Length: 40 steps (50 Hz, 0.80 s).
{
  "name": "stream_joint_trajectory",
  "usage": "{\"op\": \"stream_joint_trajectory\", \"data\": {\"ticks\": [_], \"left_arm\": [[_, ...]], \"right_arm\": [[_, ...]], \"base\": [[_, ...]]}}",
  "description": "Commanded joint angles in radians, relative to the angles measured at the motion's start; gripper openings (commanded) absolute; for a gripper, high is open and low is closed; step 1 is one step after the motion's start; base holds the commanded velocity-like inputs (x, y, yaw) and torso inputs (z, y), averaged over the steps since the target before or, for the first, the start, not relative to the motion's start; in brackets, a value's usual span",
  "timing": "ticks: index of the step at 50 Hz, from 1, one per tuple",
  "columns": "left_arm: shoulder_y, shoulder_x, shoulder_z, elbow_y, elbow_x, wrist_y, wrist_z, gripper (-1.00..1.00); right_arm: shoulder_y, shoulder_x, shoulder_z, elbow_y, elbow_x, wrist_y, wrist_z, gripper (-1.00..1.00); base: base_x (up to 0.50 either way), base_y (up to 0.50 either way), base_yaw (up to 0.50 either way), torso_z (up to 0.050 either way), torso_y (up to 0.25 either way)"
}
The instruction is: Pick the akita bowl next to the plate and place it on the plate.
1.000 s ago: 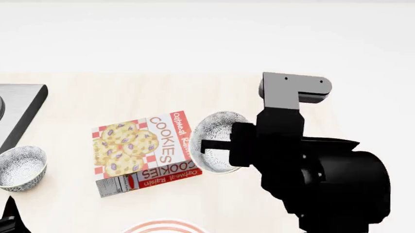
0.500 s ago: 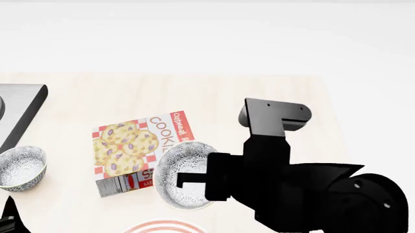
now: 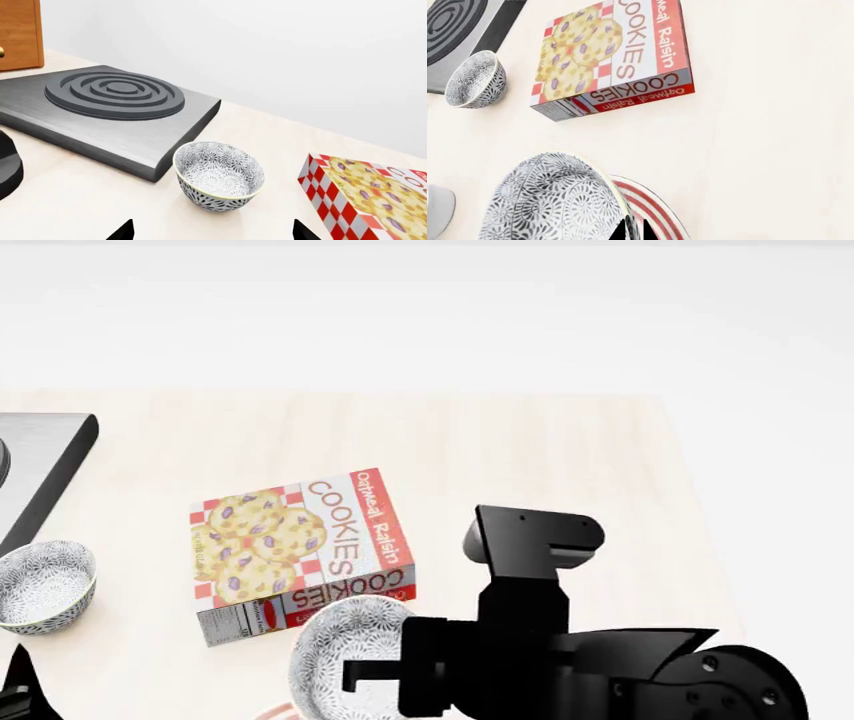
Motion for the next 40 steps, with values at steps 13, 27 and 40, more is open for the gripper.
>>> {"op": "stream_joint_trajectory", "data": {"ticks": [13,27,40], "left_arm": [[-0.002,-0.003,0.005,-0.009,-0.003,0.007,-0.001,1.0],[-0.011,-0.002,0.01,-0.027,-0.001,0.016,0.001,1.0],[-0.007,-0.006,0.011,-0.019,-0.006,0.014,-0.003,1.0]], "right_arm": [[-0.03,0.02,-0.091,0.01,0.031,-0.026,-0.056,-1.0],[-0.04,0.035,-0.148,0.015,0.04,-0.034,-0.096,-1.0],[-0.041,0.04,-0.191,0.027,0.044,-0.048,-0.119,-1.0]], "base": [[0.0,0.0,0.0,0.0,0.001],[0.0,0.0,0.0,0.0,0.0],[0.0,0.0,0.0,0.0,0.001]]}}
